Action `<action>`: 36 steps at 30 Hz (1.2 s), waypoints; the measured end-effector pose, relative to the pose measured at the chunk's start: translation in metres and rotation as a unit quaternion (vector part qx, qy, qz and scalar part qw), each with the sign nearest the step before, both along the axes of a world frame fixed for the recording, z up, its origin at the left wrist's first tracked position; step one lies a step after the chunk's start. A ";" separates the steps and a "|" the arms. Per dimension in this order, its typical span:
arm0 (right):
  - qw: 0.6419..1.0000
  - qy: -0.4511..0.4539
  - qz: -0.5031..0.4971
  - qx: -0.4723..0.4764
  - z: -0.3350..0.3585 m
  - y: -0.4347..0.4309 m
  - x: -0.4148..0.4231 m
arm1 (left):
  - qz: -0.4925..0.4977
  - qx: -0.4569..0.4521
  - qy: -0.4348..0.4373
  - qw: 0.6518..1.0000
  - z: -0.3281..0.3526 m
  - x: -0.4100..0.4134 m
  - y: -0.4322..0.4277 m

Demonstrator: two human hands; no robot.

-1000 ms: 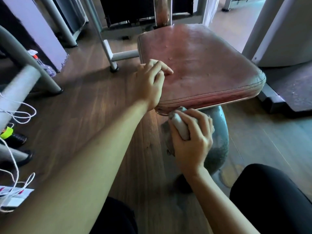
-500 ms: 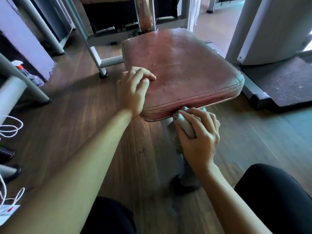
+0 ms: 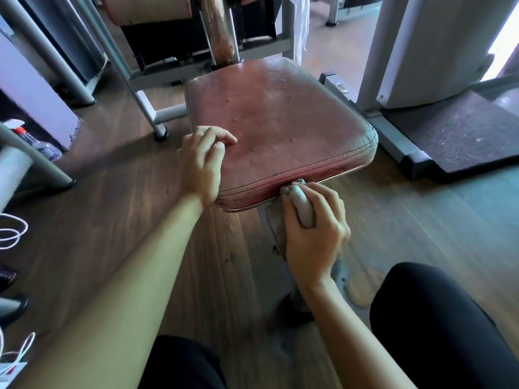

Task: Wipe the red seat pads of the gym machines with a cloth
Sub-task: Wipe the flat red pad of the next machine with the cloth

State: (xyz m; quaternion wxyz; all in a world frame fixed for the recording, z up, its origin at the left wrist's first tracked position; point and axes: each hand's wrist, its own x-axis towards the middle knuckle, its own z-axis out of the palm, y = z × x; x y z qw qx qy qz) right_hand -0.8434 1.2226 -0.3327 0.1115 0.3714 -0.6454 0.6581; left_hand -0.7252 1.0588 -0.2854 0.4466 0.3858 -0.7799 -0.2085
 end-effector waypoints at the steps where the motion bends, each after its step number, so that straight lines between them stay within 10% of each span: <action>1: 1.000 -0.001 0.000 0.003 0.000 -0.003 0.011 | 0.002 0.000 0.000 1.000 0.000 0.000 0.000; 6: 0.988 0.109 0.105 0.019 -0.004 0.003 0.000 | 0.005 -0.005 -0.014 1.000 0.003 0.000 0.002; 12: 0.999 0.005 0.015 0.034 0.006 0.001 -0.012 | 0.018 0.000 -0.018 1.000 0.007 -0.001 0.007; 17: 0.980 0.166 0.095 0.047 0.000 0.010 -0.036 | 0.043 -0.016 -0.081 0.996 0.019 -0.004 0.013; 26: 0.999 0.043 -0.001 0.007 0.011 0.000 -0.073 | 0.175 0.010 -0.178 0.968 0.031 -0.045 0.033; 31: 0.977 0.200 0.081 0.007 0.006 0.005 -0.080 | 0.184 -0.011 -0.106 0.977 0.028 -0.040 0.035; 36: 0.998 0.007 -0.059 -0.019 0.007 0.000 -0.110 | 0.191 0.000 -0.102 0.976 0.030 -0.044 0.036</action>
